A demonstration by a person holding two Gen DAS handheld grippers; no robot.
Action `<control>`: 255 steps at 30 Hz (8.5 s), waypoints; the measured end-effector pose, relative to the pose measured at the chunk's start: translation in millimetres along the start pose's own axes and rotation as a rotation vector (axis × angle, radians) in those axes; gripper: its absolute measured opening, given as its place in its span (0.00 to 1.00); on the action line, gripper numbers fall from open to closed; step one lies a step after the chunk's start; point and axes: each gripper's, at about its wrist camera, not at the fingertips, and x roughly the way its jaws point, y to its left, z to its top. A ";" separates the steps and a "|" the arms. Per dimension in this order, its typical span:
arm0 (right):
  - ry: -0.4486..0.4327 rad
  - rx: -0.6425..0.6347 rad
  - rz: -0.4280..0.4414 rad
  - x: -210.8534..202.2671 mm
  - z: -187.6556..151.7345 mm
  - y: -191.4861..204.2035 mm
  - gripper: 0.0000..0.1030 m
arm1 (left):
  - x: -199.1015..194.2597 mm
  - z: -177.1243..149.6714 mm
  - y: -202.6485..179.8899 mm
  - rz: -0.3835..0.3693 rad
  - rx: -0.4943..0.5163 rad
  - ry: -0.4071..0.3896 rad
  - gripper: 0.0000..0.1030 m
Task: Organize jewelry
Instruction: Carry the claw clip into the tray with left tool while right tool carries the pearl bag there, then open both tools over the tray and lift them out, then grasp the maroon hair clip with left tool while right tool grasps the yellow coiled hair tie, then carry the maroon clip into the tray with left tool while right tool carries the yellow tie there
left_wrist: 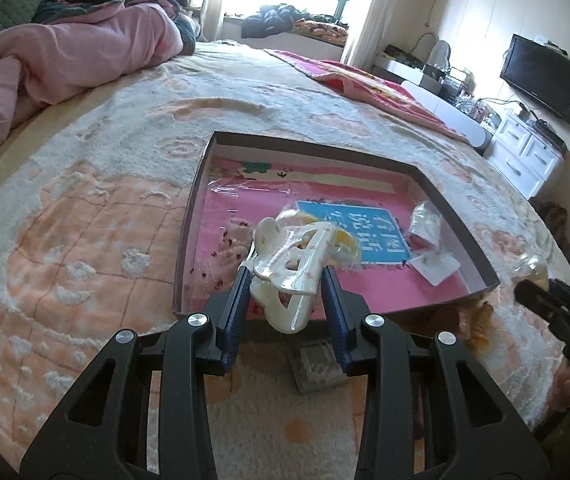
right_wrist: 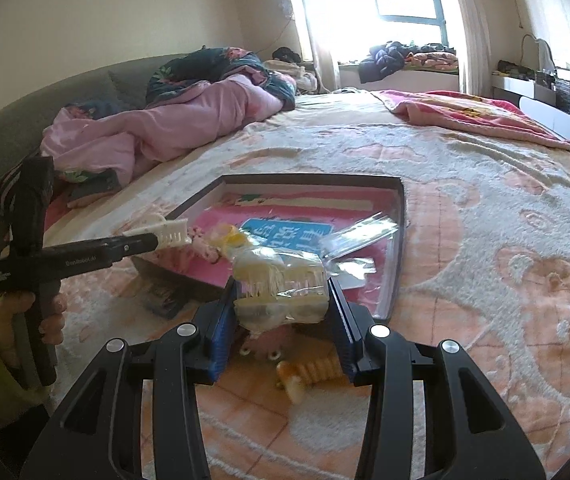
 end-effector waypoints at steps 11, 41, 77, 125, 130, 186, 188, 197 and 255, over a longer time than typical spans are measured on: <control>0.010 0.008 -0.062 24.2 20.2 -15.7 0.40 | 18.1 18.9 -7.4 0.027 0.028 -0.012 0.27; 0.134 0.024 -0.145 111.5 42.9 -50.0 0.40 | 42.3 19.4 -1.4 0.090 0.048 0.025 0.27; 0.055 0.021 -0.190 66.2 27.7 -42.7 0.74 | 21.9 14.2 -5.8 0.092 0.030 -0.018 0.37; -0.072 -0.108 -0.167 -53.4 -20.8 9.9 0.82 | -71.8 -33.2 -67.8 0.016 0.124 -0.165 0.89; -0.057 -0.109 -0.160 -54.0 -30.3 10.4 0.82 | -67.3 -39.3 -74.7 0.009 0.142 -0.143 0.89; 0.088 -0.134 -0.038 -4.5 -59.9 -0.7 0.07 | 9.7 -76.3 -109.5 -0.080 0.256 0.119 0.23; 0.077 -0.121 -0.044 -10.5 -60.0 -2.4 0.06 | 5.8 -75.7 -112.7 -0.093 0.258 0.111 0.23; 0.019 -0.085 -0.066 -36.0 -52.2 -6.6 0.05 | -13.3 -67.4 -121.7 -0.112 0.261 0.057 0.23; -0.057 -0.180 -0.082 23.5 30.7 17.1 0.05 | 12.4 26.8 -47.5 -0.019 0.089 -0.066 0.23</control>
